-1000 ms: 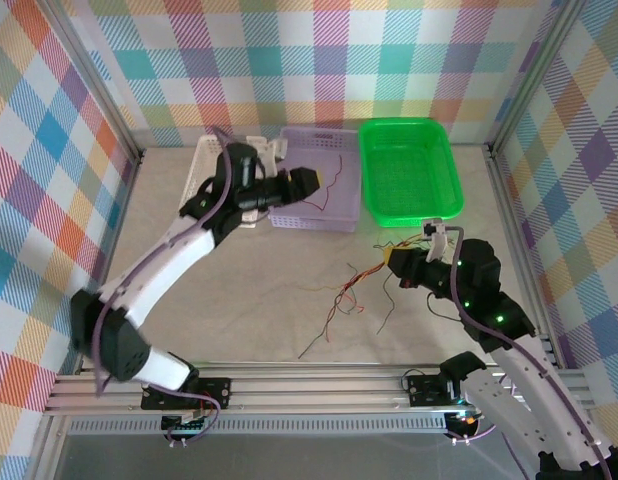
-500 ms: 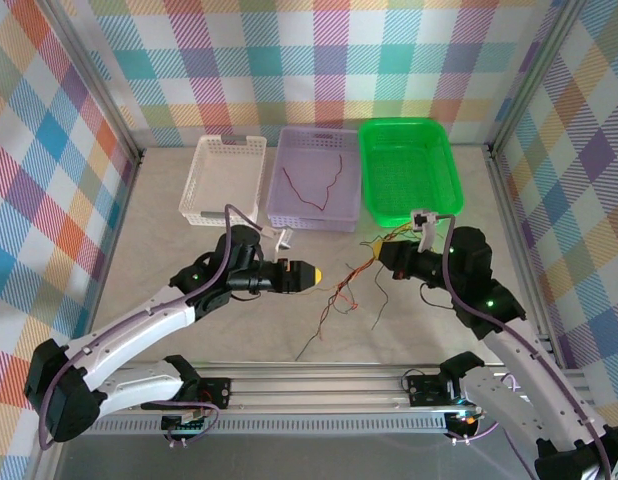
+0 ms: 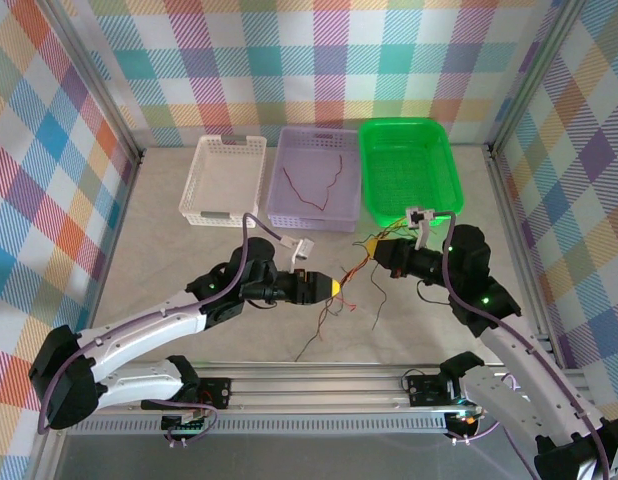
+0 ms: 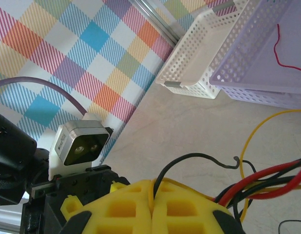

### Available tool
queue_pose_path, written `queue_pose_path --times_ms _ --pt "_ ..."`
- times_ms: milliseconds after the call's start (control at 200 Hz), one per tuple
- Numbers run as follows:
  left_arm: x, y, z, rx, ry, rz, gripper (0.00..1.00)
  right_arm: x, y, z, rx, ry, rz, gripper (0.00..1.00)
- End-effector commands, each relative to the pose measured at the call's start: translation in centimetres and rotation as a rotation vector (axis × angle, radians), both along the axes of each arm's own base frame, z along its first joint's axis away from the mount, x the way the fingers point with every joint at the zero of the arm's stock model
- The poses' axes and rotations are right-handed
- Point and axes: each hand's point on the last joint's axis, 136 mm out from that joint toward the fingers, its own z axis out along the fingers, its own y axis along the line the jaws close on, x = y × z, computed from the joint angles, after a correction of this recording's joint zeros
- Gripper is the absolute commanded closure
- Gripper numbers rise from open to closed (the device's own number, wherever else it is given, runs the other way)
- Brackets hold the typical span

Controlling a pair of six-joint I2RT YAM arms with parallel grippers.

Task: Untangle the cables

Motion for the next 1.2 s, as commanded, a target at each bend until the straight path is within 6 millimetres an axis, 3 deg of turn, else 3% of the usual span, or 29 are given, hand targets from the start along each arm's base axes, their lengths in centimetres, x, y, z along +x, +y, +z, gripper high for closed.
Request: queue_pose_path --times_ms 0,240,565,615,750,820,1075,1195 --pt "-0.6 -0.8 0.1 -0.026 -0.021 -0.029 0.58 -0.2 0.3 1.1 0.036 -0.039 0.023 1.0" --pt "-1.3 -1.5 -0.6 -0.022 -0.018 -0.051 0.67 -0.2 0.4 0.8 0.061 -0.027 0.028 1.0" --pt "-2.2 -2.8 -0.7 -0.027 -0.035 -0.091 0.64 -0.2 1.0 -0.1 0.099 0.003 0.053 1.0" --pt "-2.1 -2.9 -0.8 -0.019 -0.039 -0.09 0.67 -0.2 1.0 -0.1 0.102 0.006 0.06 1.0" --pt "-1.8 -3.0 -1.1 0.004 -0.048 -0.08 0.92 -0.2 0.9 -0.3 0.095 0.006 0.052 1.0" --pt "-1.8 -2.8 -1.2 0.014 -0.057 -0.073 1.0 -0.2 0.9 -0.3 0.092 0.002 0.048 1.0" --pt "-1.4 -2.4 -1.4 0.028 -0.073 -0.047 1.0 0.0 0.6 -0.8 0.069 0.004 0.031 1.0" --pt "-0.2 -1.0 -1.4 0.083 -0.119 0.045 1.0 0.1 -0.2 -1.0 0.004 0.001 -0.015 1.0"
